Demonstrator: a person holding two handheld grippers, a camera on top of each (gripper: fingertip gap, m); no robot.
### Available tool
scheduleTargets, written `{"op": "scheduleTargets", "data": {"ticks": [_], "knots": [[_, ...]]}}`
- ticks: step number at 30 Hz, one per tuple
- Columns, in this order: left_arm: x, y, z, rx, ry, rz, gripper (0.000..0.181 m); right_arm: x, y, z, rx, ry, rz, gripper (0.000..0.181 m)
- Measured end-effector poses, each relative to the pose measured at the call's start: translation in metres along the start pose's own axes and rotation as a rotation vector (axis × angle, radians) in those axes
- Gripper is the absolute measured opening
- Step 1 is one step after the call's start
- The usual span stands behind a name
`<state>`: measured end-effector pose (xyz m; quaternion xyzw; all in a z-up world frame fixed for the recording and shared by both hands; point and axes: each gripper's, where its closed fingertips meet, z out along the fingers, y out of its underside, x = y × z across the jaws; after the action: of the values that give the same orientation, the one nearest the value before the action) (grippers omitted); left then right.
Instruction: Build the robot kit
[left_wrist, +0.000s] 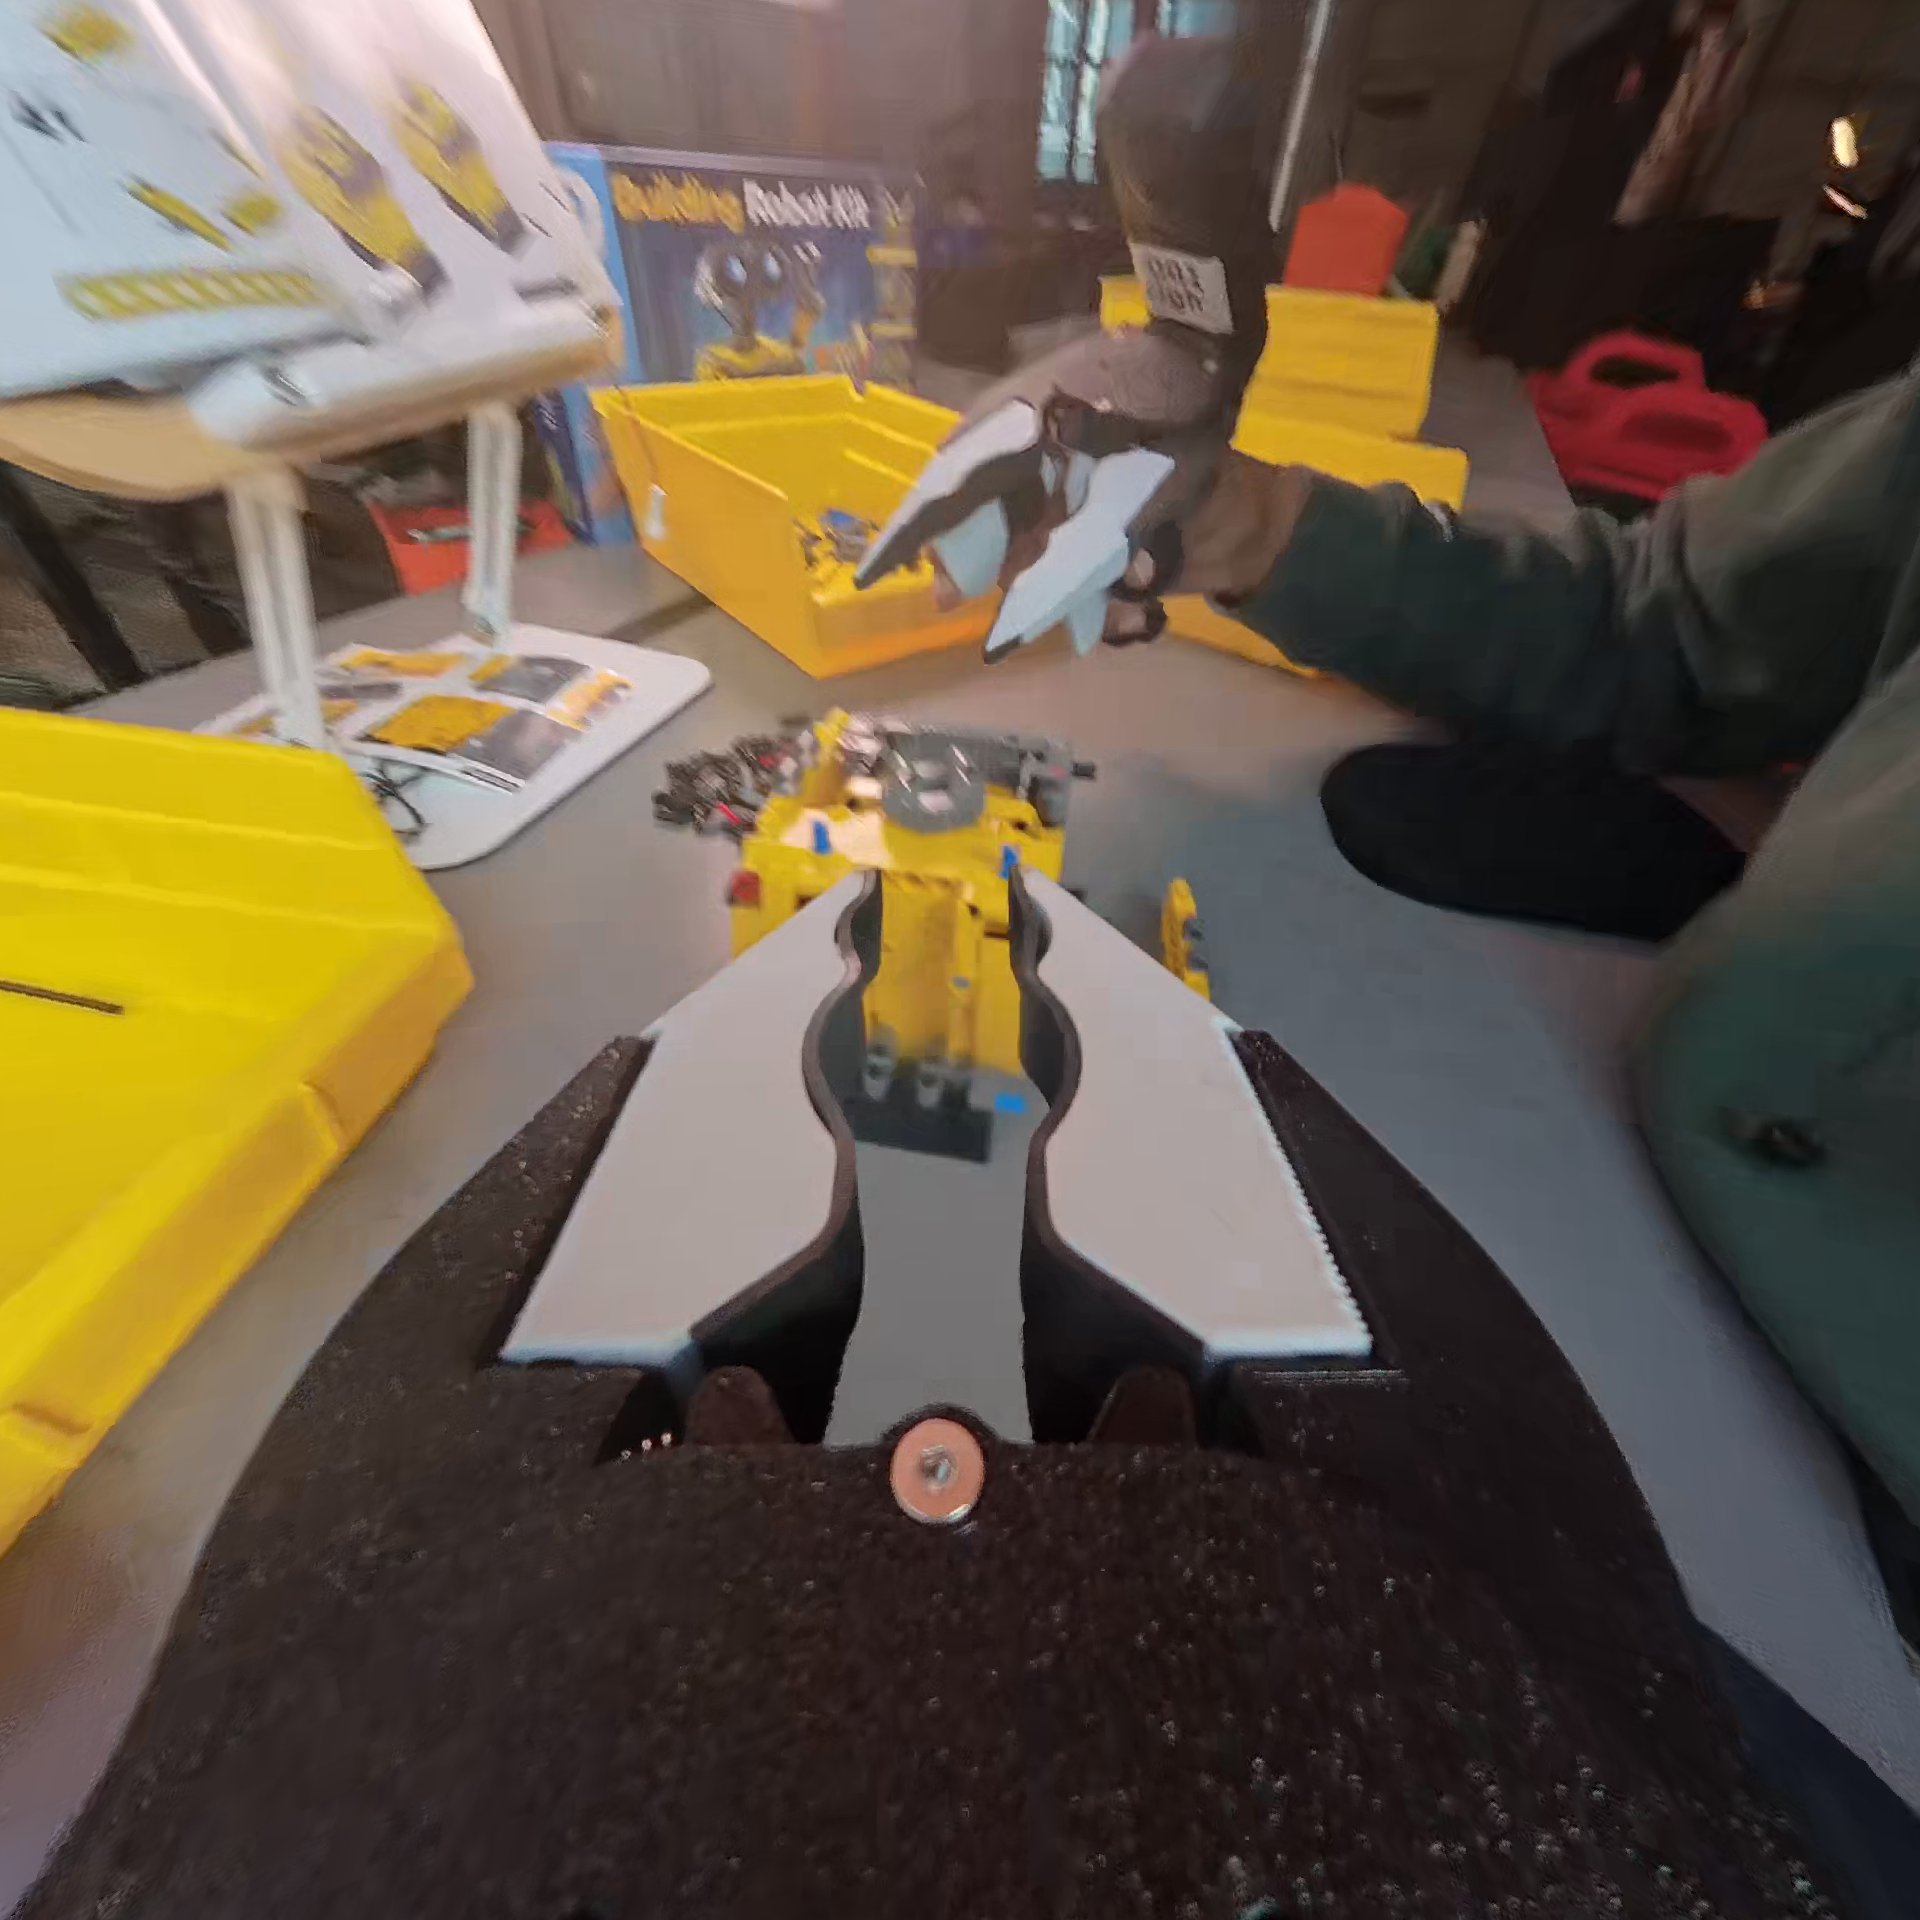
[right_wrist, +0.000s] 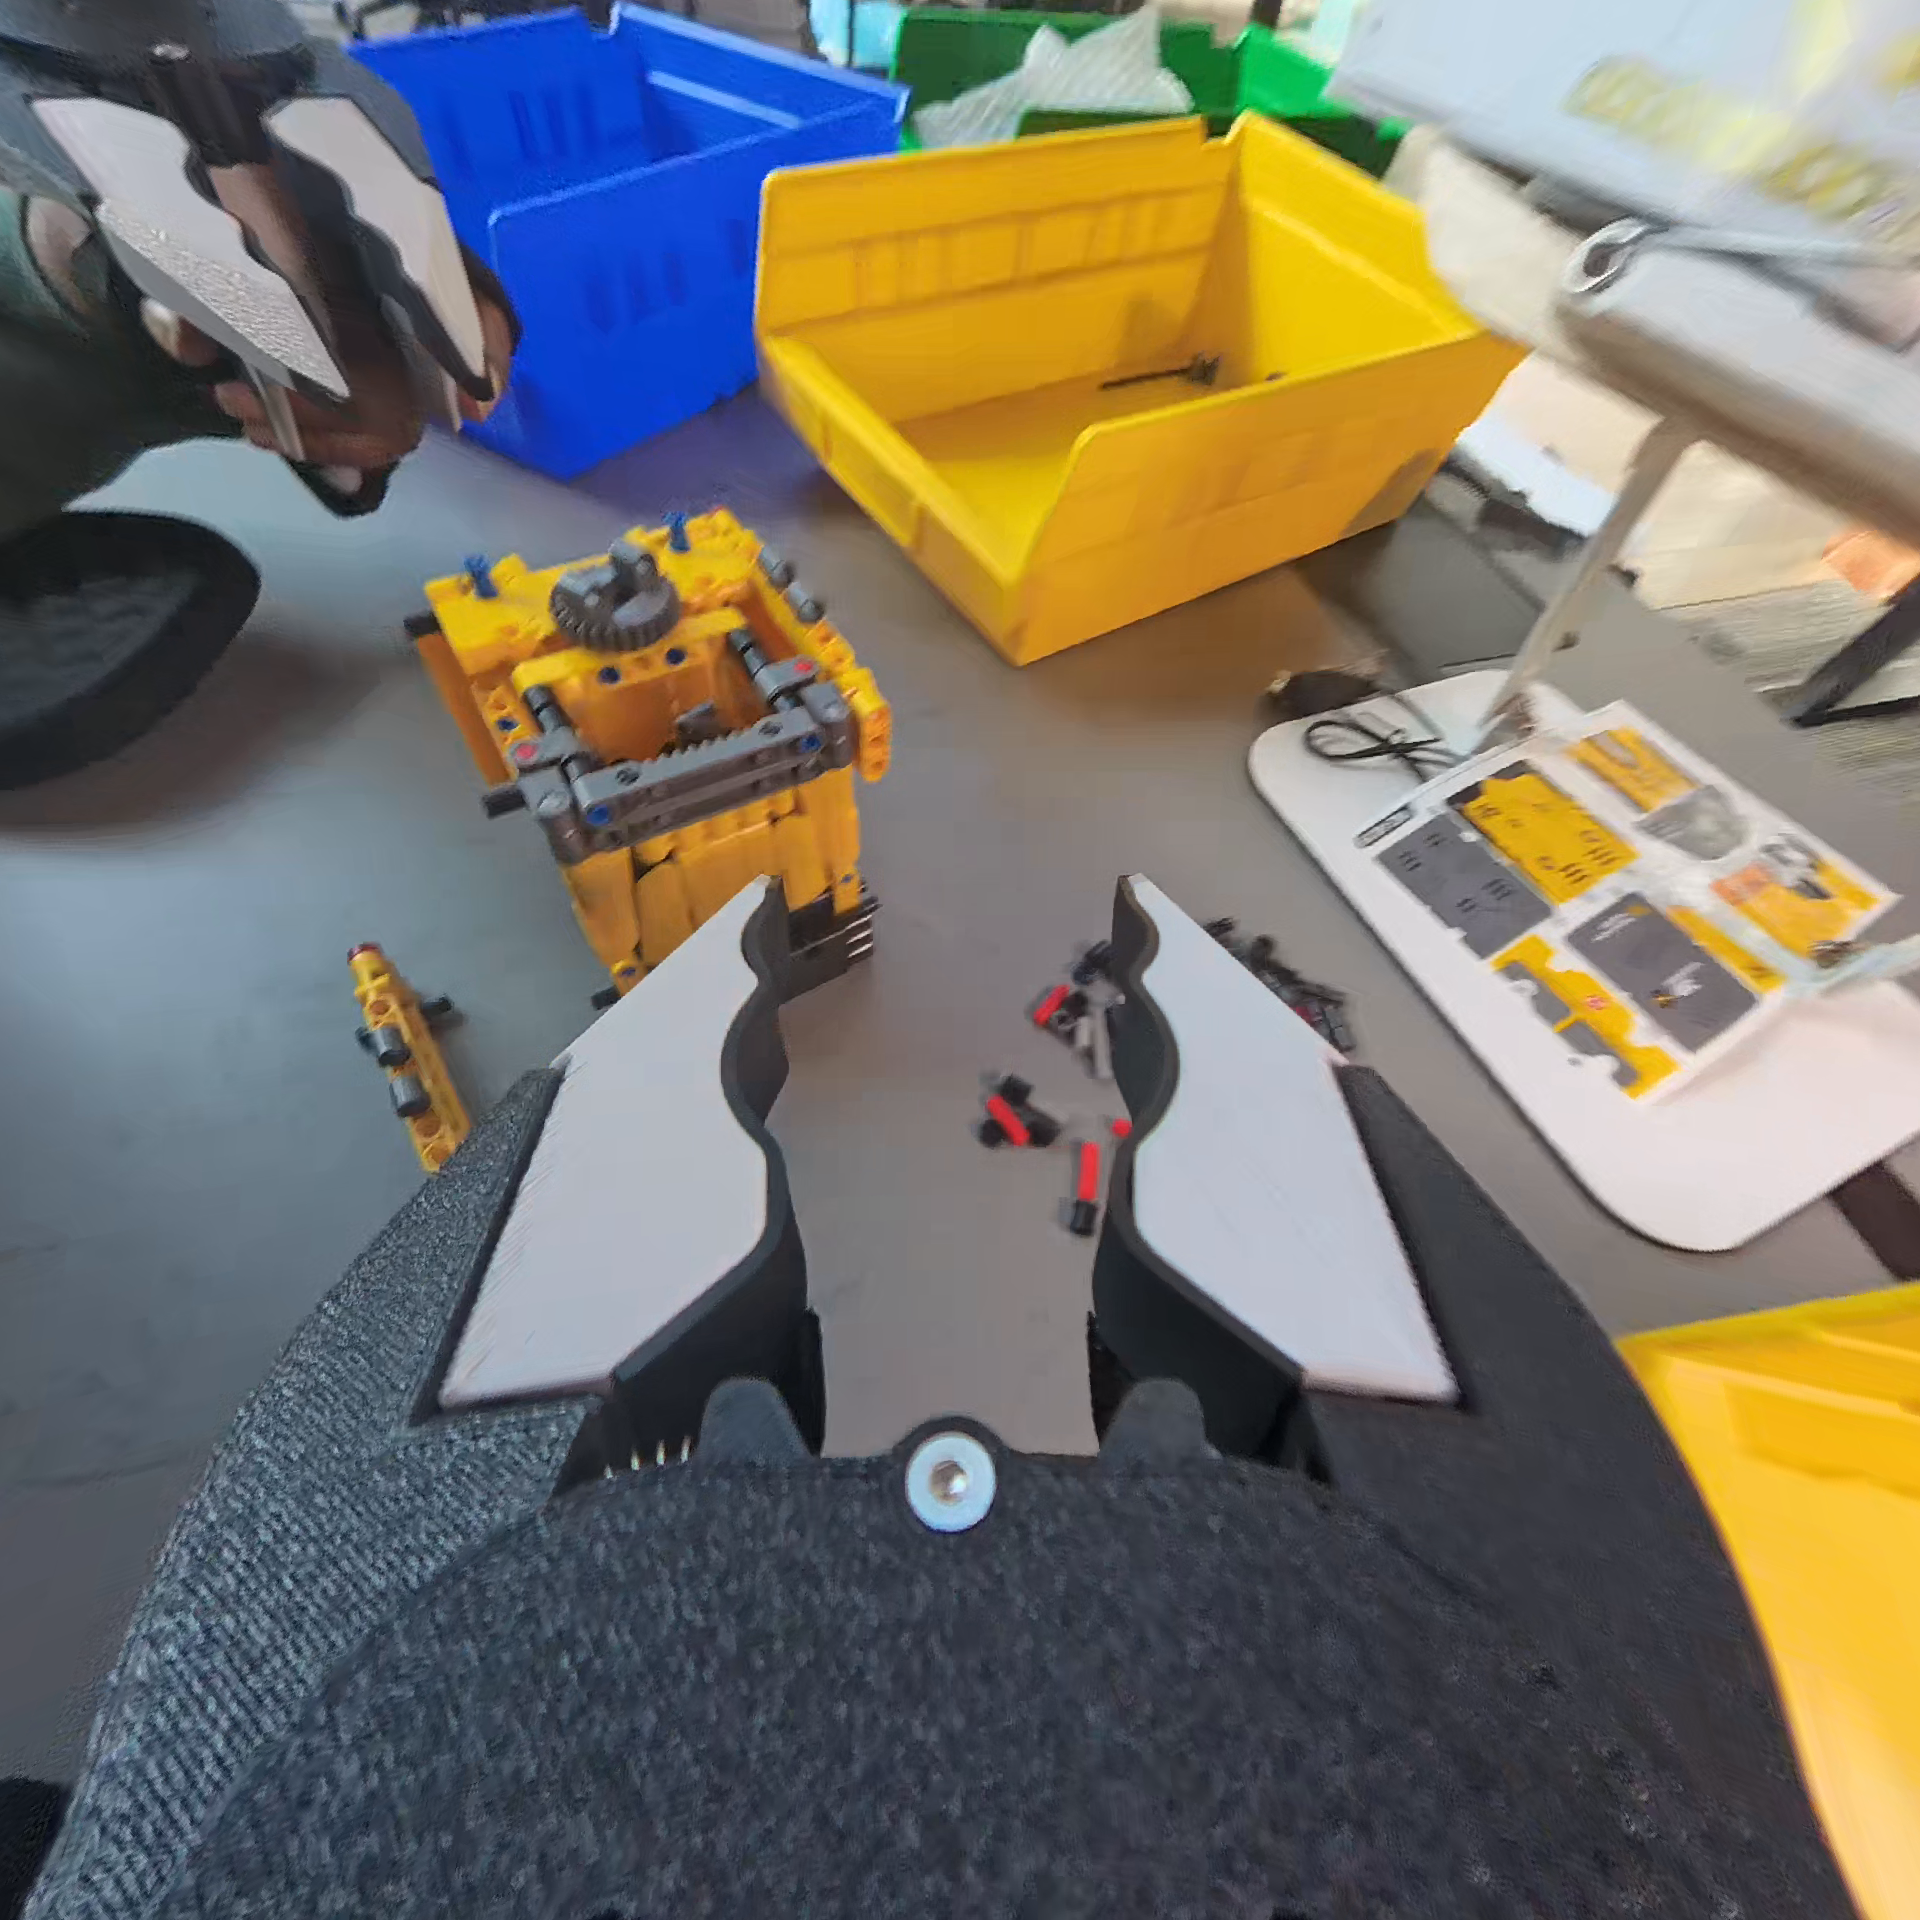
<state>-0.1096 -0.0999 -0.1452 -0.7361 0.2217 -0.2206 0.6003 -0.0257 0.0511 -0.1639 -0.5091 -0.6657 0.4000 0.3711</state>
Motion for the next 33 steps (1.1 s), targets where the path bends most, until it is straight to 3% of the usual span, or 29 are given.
{"op": "scheduleTargets", "data": {"ticks": [3, 6, 9, 11, 18, 22, 30, 33], "knots": [[-0.051, -0.047, -0.004, 0.104, -0.221, 0.009, 0.025, 0.04, -0.046, -0.006, 0.079, 0.146, -0.014, 0.054], [-0.103, -0.078, 0.008, 0.021, -0.418, 0.049, 0.031, 0.094, -0.078, 0.004, 0.053, 0.321, -0.012, 0.052], [-0.14, -0.096, 0.033, -0.025, -0.475, 0.029, 0.038, 0.141, -0.093, 0.021, 0.086, 0.366, 0.141, 0.054], [-0.156, -0.102, 0.052, -0.011, -0.464, -0.035, 0.038, 0.154, -0.097, 0.031, 0.11, 0.354, 0.212, 0.058], [-0.218, -0.108, 0.082, -0.041, -0.627, 0.068, 0.038, 0.172, -0.09, 0.054, 0.148, 0.345, 0.401, 0.063], [-0.241, -0.109, 0.095, -0.054, -0.684, 0.064, 0.04, 0.179, -0.101, 0.05, 0.272, 0.314, 0.493, 0.046], [-0.247, -0.115, 0.097, -0.004, -0.762, 0.1, 0.039, 0.191, -0.105, 0.046, 0.314, 0.354, 0.512, 0.016], [-0.248, -0.117, 0.098, 0.007, -0.772, 0.097, 0.038, 0.192, -0.108, 0.047, 0.35, 0.321, 0.563, 0.015]]}}
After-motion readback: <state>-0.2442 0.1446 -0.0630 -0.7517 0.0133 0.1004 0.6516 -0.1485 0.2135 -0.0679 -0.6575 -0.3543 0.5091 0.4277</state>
